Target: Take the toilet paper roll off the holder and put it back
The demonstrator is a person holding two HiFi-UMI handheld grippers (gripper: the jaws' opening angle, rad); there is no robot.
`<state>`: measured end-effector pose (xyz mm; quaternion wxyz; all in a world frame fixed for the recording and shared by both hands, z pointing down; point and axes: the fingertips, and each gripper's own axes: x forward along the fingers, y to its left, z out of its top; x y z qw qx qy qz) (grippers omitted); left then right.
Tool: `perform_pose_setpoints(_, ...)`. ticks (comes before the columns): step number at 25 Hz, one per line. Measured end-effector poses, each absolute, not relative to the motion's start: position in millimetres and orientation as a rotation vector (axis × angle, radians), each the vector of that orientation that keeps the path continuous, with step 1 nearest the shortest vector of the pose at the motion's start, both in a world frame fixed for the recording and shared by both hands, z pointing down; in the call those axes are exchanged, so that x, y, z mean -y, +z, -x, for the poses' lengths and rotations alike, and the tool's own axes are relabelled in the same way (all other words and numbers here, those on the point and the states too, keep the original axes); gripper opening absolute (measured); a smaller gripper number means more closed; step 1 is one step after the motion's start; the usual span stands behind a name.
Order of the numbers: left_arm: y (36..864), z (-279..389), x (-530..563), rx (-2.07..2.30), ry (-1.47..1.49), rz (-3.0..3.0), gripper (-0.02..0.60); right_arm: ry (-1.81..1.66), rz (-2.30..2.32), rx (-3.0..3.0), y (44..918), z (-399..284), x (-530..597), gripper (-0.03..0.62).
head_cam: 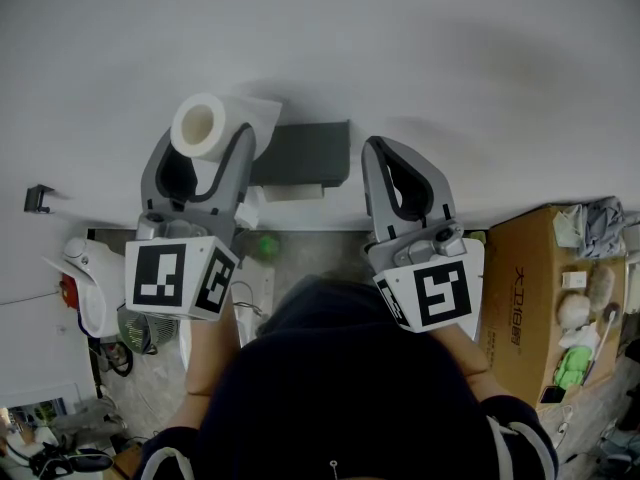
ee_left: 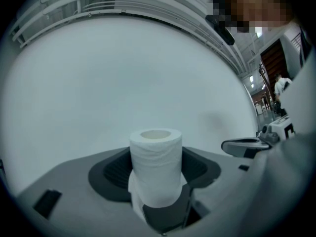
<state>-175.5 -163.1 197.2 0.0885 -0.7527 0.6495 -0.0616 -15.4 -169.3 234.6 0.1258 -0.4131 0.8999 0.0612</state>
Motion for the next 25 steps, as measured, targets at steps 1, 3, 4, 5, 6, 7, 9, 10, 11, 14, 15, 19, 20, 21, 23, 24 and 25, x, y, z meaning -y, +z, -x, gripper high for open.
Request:
perform_pose_setpoints(1,197.4,174.6,163.2,-1.931,-0.185,2.242,0.291,0.178,1.203,-2.62,234.1,14.9,169.1,0.017)
perform_pose_setpoints(3,197.3,172.9,163.4,-1.928,-0.188,2.246,0.291,0.177,1.205,-2.617,233.2,13.6,168.9,0.017)
perform_pose_setpoints(4,197.2,172.2,163.7,-1.927,-0.19,2.247,0.291,0.176,1.207,-2.615,233.0,12.9,169.1,0.017)
perform_pose_setpoints(5,197.2,171.5,164.2,-1.925,-0.191,2.248,0.291,0.174,1.21,-2.612,233.0,12.0,169.5,0.017)
perform_pose_setpoints(6,197.3,170.6,164.7,-1.922,-0.194,2.25,0.293,0.173,1.213,-2.61,233.1,11.1,169.9,0.017)
perform_pose_setpoints(7,197.6,169.6,165.0,-1.92,-0.196,2.252,0.291,0.171,1.216,-2.607,233.5,10.2,170.0,0.017)
perform_pose_setpoints(9,198.3,167.7,165.4,-1.913,-0.201,2.256,0.291,0.166,1.22,-2.603,234.3,9.3,169.9,0.017)
perform_pose_setpoints(10,198.9,167.0,166.0,-1.911,-0.203,2.258,0.292,0.164,1.22,-2.604,234.8,9.4,170.1,0.017)
perform_pose_setpoints(11,199.8,166.3,166.7,-1.909,-0.205,2.26,0.291,0.163,1.22,-2.606,235.4,9.6,170.5,0.017)
perform_pose_setpoints(14,203.2,164.4,168.7,-1.908,-0.208,2.267,0.291,0.166,1.221,-2.609,235.7,9.0,171.2,0.017)
perform_pose_setpoints(15,204.1,164.3,169.1,-1.909,-0.208,2.269,0.291,0.167,1.222,-2.608,235.6,8.8,171.3,0.017)
perform_pose_setpoints(19,207.3,164.1,171.4,-1.906,-0.206,2.276,0.291,0.168,1.227,-2.607,236.3,8.8,172.6,0.017)
perform_pose_setpoints(20,207.8,163.4,171.7,-1.905,-0.207,2.277,0.291,0.169,1.228,-2.608,236.3,8.5,172.7,0.017)
perform_pose_setpoints(21,208.2,162.6,172.1,-1.904,-0.208,2.279,0.291,0.17,1.228,-2.609,235.9,8.2,172.8,0.017)
perform_pose_setpoints(23,209.8,161.2,173.3,-1.902,-0.213,2.284,0.291,0.174,1.226,-2.605,234.5,8.0,173.4,0.017)
perform_pose_setpoints(24,211.0,160.8,174.0,-1.901,-0.217,2.286,0.291,0.178,1.224,-2.6,233.6,8.1,173.7,0.017)
perform_pose_setpoints(25,212.1,160.6,174.6,-1.9,-0.219,2.288,0.291,0.181,1.222,-2.594,233.0,8.2,174.0,0.017)
